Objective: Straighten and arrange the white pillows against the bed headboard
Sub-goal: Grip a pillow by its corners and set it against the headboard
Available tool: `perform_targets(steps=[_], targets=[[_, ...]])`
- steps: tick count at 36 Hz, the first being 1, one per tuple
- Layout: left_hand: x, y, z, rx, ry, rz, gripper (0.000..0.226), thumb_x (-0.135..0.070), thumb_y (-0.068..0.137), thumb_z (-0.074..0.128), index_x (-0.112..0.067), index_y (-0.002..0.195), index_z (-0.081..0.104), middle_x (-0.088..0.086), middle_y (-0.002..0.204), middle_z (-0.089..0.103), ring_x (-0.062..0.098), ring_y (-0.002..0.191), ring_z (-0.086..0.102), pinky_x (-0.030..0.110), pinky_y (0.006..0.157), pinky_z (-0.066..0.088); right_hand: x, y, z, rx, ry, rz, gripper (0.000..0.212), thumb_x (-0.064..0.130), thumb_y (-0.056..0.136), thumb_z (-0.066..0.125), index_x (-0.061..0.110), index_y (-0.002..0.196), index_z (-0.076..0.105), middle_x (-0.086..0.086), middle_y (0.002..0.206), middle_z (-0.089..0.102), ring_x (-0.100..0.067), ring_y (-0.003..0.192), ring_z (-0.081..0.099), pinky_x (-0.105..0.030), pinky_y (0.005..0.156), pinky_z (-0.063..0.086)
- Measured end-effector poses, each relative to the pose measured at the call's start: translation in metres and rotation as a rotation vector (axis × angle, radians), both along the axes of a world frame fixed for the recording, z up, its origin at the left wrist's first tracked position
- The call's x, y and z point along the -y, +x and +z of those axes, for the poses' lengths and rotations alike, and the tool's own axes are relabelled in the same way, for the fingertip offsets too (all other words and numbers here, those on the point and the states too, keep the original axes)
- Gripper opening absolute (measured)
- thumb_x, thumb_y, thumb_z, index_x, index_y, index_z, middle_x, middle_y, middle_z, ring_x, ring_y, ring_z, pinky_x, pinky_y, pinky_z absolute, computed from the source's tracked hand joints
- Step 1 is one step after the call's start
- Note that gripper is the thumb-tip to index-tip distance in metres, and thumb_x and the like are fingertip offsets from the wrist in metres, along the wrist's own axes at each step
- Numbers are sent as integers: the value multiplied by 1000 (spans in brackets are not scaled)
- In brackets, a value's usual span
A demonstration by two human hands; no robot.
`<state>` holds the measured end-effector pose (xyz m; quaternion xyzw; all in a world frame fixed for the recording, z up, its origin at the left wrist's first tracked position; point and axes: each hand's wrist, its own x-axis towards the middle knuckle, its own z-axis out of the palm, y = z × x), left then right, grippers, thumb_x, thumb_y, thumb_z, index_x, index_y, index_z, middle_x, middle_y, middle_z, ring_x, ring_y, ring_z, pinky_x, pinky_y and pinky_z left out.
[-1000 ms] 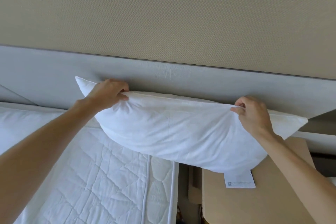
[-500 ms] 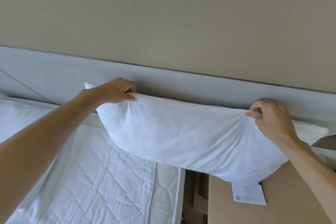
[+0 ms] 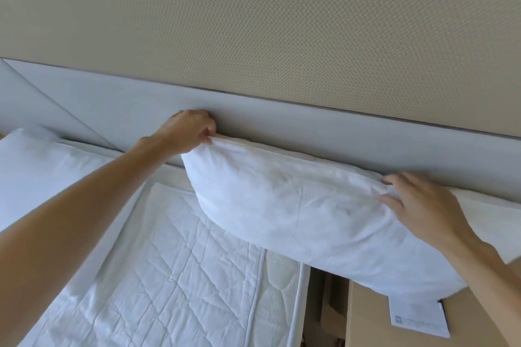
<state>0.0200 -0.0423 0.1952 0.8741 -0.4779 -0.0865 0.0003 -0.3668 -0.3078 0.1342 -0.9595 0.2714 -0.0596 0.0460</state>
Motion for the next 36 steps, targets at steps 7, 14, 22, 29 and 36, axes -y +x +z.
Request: perform_targets(steps=[7,14,22,29,36], targets=[[-4,2,-5,75,-230,2,7,-6,90,58,-10,84,56,4,92,57,32,84,58,45,68,52,6,7,10,146,32,-244,18,9,79,76,14,71,60,-3,76,59,-34,70,61,-35,55,46],[-15,2,-35,119,-423,95,17,-25,83,71,-13,92,63,3,99,59,28,102,53,38,84,41,-16,22,15,86,90,-110,10,12,84,71,19,87,63,1,90,59,-30,84,61,-40,65,52],[-52,33,-55,-370,-699,448,53,-46,73,70,-15,115,64,6,117,60,21,111,55,30,98,42,-69,120,25,-19,310,232,40,41,89,64,22,124,56,10,120,57,-13,109,57,-36,87,52],[-63,50,-57,-712,-932,577,19,-31,63,82,-23,73,68,6,77,64,15,75,58,31,75,44,-101,202,15,79,285,285,15,26,88,70,13,81,65,3,78,58,-20,72,58,-42,67,53],[-52,62,-59,-777,-1046,552,43,-44,52,87,-12,70,66,7,70,59,18,70,54,34,69,39,-105,184,29,200,112,109,15,18,88,70,13,77,60,0,75,57,-25,65,54,-35,59,44]])
